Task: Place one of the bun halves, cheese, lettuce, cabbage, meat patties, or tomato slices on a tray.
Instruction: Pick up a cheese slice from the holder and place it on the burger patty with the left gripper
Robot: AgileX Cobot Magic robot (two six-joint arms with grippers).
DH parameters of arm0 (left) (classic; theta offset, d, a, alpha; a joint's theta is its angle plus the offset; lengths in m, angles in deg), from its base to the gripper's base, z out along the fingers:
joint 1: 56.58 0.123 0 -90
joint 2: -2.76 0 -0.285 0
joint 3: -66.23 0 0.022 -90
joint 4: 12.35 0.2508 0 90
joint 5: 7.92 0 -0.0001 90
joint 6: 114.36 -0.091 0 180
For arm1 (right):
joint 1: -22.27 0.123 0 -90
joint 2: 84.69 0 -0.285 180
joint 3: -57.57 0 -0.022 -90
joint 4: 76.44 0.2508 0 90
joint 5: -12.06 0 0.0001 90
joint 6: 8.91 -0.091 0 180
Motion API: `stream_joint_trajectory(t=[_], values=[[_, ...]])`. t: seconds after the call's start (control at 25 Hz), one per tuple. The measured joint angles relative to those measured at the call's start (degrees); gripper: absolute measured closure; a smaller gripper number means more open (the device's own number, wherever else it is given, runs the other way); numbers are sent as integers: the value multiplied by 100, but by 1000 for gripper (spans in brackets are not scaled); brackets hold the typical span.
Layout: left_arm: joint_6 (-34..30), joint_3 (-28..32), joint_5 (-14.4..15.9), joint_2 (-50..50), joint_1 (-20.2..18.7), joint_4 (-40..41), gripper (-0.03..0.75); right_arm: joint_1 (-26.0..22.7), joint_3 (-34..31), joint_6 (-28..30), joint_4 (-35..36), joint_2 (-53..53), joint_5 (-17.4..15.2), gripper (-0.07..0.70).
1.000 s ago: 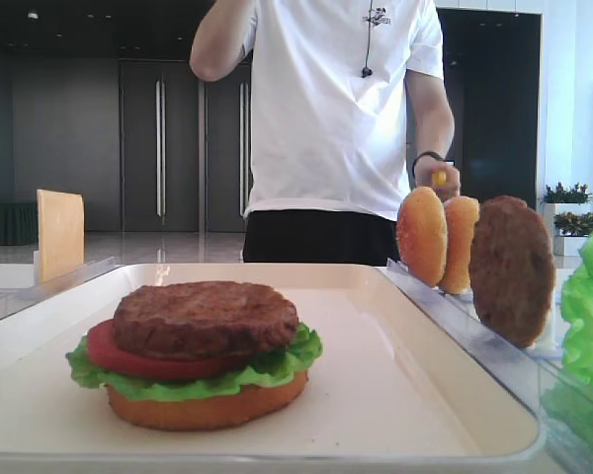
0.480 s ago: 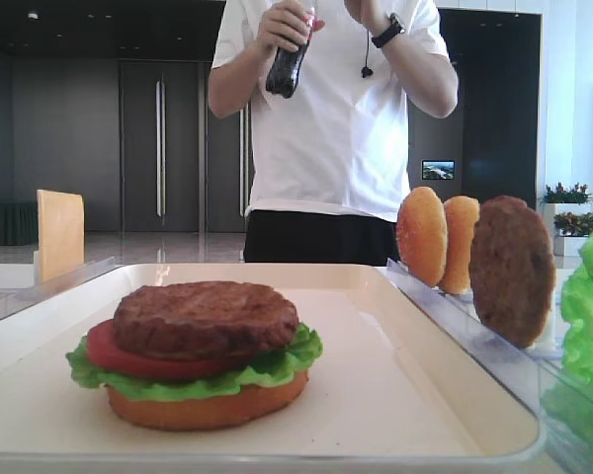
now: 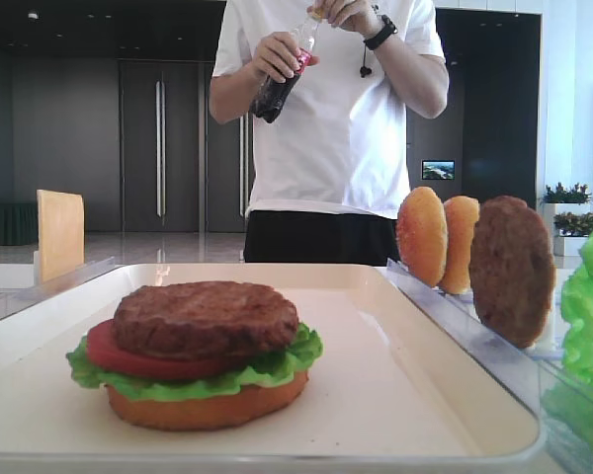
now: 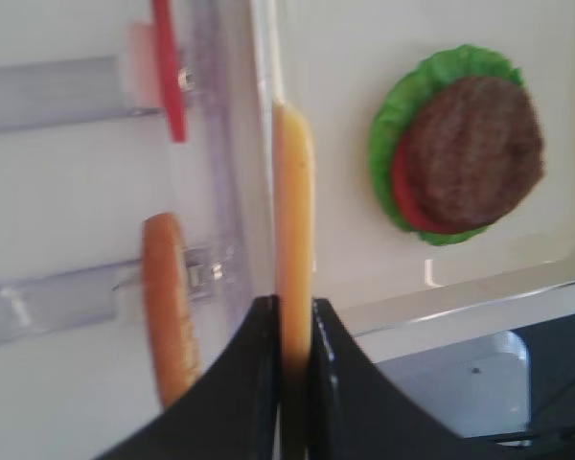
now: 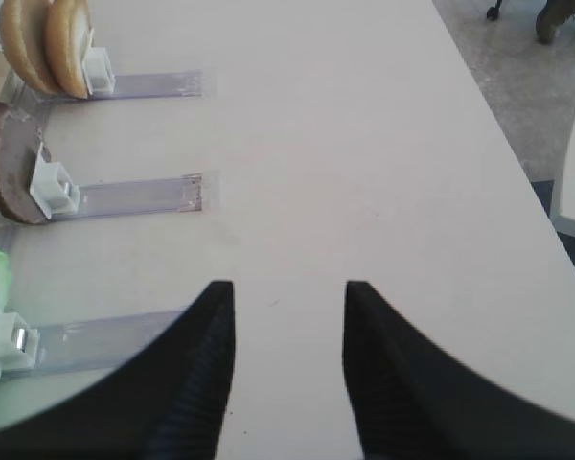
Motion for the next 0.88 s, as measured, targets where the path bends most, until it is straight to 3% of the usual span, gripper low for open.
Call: stream_joint_trajectory(t=[0.2,0.44,0.64,0.88], values=[[-992,0,-610,381,0,-1590,683,0,0,0,0,0,0,338],[-2637,8,-963,822,0,-3746,683,0,0,0,0,0,0,338],[-3768,54,-903,1044,0,-5260,683,0,0,0,0,0,0,338],[-4390,290,-795,1145,0,-5989,683,0,0,0,0,0,0,338]])
